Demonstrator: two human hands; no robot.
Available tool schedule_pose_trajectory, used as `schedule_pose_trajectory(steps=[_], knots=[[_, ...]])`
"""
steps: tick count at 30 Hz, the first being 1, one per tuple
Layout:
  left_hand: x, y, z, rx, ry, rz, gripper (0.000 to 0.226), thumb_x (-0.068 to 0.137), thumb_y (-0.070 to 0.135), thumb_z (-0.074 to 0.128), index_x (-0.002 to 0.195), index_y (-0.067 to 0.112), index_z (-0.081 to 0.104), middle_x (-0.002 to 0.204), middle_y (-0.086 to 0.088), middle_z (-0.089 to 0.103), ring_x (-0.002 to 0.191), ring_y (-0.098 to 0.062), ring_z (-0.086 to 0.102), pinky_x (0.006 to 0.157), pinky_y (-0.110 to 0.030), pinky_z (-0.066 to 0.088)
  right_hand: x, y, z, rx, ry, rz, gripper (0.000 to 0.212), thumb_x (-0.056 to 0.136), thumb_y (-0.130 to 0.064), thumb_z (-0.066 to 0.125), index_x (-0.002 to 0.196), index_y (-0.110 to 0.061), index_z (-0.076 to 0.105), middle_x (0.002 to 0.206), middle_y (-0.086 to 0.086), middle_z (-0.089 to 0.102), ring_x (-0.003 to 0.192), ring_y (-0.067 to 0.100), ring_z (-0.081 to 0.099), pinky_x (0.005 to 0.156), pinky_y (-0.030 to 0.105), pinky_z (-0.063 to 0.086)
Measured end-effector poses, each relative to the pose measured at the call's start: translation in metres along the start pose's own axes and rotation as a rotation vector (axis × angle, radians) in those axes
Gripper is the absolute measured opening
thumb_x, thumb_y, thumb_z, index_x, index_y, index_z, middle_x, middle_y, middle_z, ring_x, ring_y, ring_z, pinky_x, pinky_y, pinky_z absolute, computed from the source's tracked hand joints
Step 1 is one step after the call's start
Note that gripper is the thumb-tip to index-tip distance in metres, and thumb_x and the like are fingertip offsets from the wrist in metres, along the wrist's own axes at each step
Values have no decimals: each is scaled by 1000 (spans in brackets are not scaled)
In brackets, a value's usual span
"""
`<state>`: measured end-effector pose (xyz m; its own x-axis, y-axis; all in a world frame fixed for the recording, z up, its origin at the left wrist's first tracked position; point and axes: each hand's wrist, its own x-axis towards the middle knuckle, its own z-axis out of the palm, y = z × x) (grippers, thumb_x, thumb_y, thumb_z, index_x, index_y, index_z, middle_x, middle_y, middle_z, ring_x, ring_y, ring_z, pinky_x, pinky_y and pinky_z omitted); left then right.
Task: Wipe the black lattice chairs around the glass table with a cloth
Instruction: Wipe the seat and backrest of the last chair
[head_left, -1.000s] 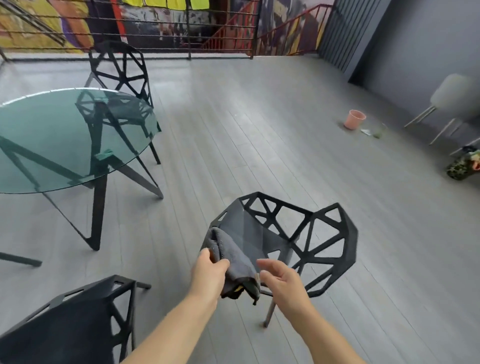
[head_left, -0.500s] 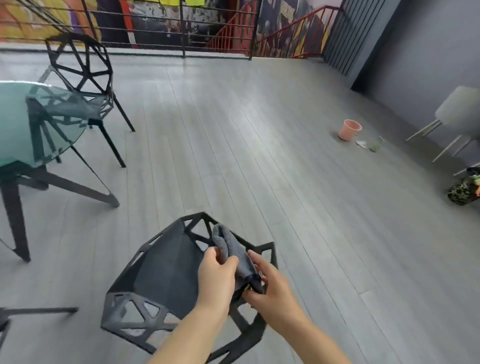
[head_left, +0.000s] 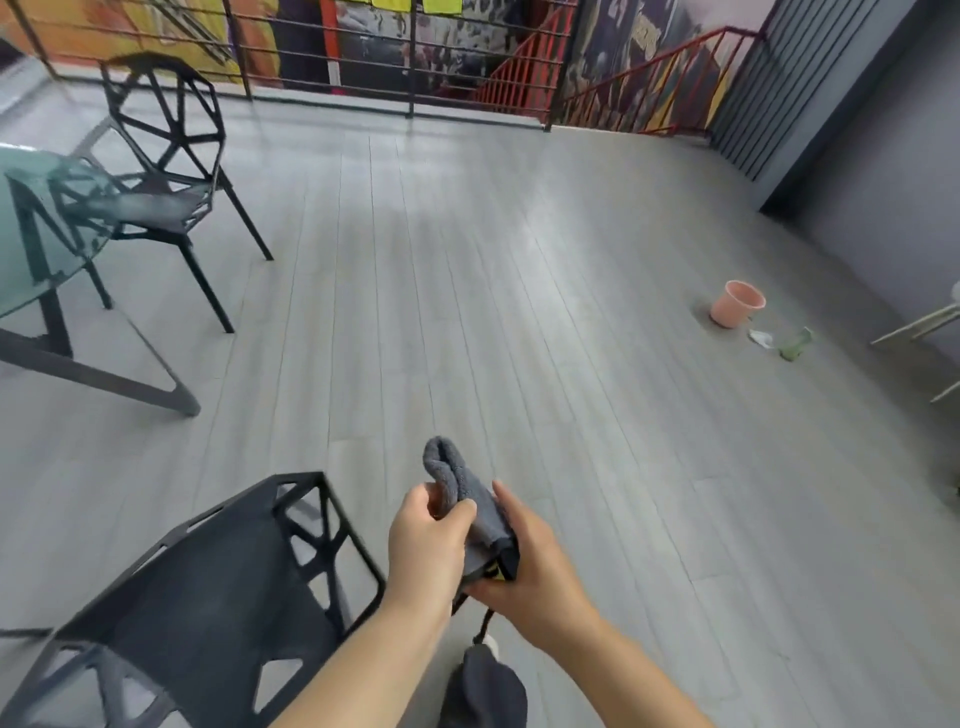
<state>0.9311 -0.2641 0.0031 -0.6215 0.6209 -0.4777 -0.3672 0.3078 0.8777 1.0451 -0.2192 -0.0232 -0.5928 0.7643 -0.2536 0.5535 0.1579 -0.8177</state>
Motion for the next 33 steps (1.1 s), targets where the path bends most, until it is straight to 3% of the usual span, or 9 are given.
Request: schedule_pose_trajectory(steps=[2,6,9,12,19,22,25,30,33], knots=[[28,12,37,-48,8,-4,9,83,9,60,90,14,60,84,-8,71,76,-20,69,74,-42,57,36,9,-35,-69,4,-4,103,65,-33,78,147,-38,16,131,-17,41,122,0,43,98,21,43],[88,48,103,-108,40,-18,10,80,10,62,90,12,60,86,-9,70,81,-25,69,79,-50,56,108,18,-99,-192,-4,-31,104,64,-38,73,139,-55,5,128,-14,43,118,7,48,95,30,47],[123,82,134,-118,77,-14,11,81,11,63,92,15,60,88,-7,69,84,-24,67,80,-47,56,161,10,-141,-277,3,-94,101,72,-31,75,149,-32,9,125,-19,39,122,11,46,99,29,42],[162,110,151,-137,130,-3,11,82,11,63,93,12,60,88,-8,69,84,-23,67,78,-44,56,214,-2,-165,-375,-24,-195,100,75,-29,73,150,-29,8,124,-16,42,122,10,41,100,27,38],[281,156,176,-224,344,-4,10,82,10,64,90,11,59,87,-9,68,83,-22,66,79,-39,53,377,-10,-171,-348,-169,-237,92,78,-23,70,149,-31,12,134,-18,39,128,8,36,96,18,34],[338,188,188,-274,448,-2,12,83,9,64,93,7,58,89,-11,67,82,-22,65,75,-37,53,453,-30,-185,-348,-241,-305,72,79,-15,64,142,-31,32,120,-27,42,121,6,41,89,14,35],[390,228,197,-347,541,-8,10,83,5,63,92,4,58,86,-12,68,79,-22,66,66,-32,51,528,-51,-195,-310,-333,-331,57,74,-6,58,115,-45,49,103,-36,45,107,4,48,74,5,36],[473,282,176,-473,697,-12,9,82,6,64,90,4,60,85,-15,70,78,-28,69,72,-42,56,643,-103,-179,-267,-439,-396,62,75,-9,64,125,-39,43,109,-23,47,100,1,48,73,-1,33],[517,309,148,-514,786,-5,6,84,6,64,90,5,60,83,-14,70,77,-28,68,69,-39,55,698,-137,-149,-245,-516,-443,68,73,-14,65,128,-42,35,113,-20,45,100,-5,45,74,-3,32]])
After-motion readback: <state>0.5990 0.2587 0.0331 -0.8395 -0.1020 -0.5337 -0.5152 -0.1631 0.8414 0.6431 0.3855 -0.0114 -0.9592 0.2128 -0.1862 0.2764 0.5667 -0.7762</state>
